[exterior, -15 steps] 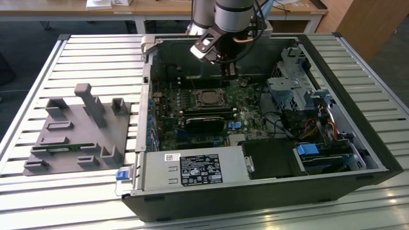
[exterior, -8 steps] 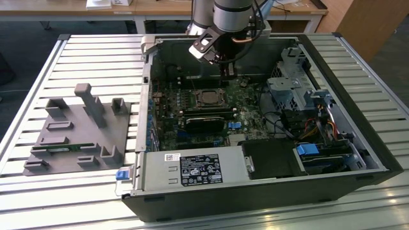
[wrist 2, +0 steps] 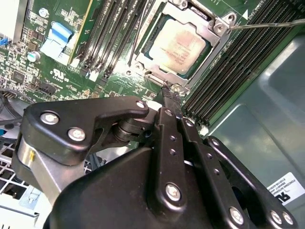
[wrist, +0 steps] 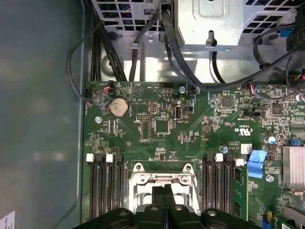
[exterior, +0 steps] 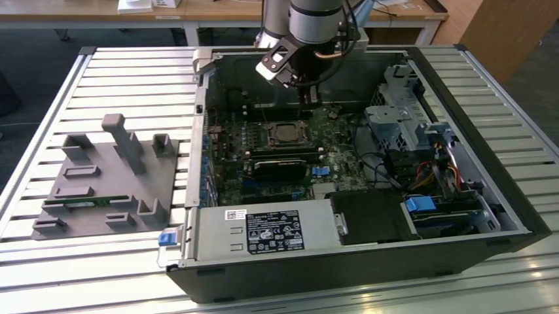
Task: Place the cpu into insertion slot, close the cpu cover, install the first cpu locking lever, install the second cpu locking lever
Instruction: 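Close the cpu cover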
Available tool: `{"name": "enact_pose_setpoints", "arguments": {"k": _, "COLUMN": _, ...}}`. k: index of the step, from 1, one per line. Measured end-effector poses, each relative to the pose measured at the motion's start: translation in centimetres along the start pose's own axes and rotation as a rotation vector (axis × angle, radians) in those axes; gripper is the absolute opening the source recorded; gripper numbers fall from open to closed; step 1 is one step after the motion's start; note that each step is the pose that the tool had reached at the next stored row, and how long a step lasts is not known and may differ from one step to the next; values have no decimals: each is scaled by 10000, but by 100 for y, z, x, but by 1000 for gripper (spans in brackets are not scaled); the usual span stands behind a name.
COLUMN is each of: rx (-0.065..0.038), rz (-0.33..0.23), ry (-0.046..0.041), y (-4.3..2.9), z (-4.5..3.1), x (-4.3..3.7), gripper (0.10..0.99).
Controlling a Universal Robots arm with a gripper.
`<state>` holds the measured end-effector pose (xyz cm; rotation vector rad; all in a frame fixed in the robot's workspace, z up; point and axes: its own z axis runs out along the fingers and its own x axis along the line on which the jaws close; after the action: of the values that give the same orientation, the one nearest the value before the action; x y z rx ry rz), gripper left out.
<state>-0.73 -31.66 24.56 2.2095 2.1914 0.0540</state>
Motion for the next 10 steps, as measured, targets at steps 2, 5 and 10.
{"name": "enact_pose_setpoints", "arguments": {"k": 2, "rx": 1, "rz": 0, "ry": 0, "y": -8, "z": 0, "x": 0, "gripper": 106}}
{"name": "enact_pose_setpoints", "arguments": {"k": 5, "rx": 0, "rz": 0, "ry": 0, "y": -18, "z": -1, "x": 0, "gripper": 106}}
{"name": "enact_pose_setpoints", "arguments": {"k": 10, "rx": 1, "rz": -1, "ry": 0, "y": -32, "z": -2, "x": 0, "gripper": 106}}
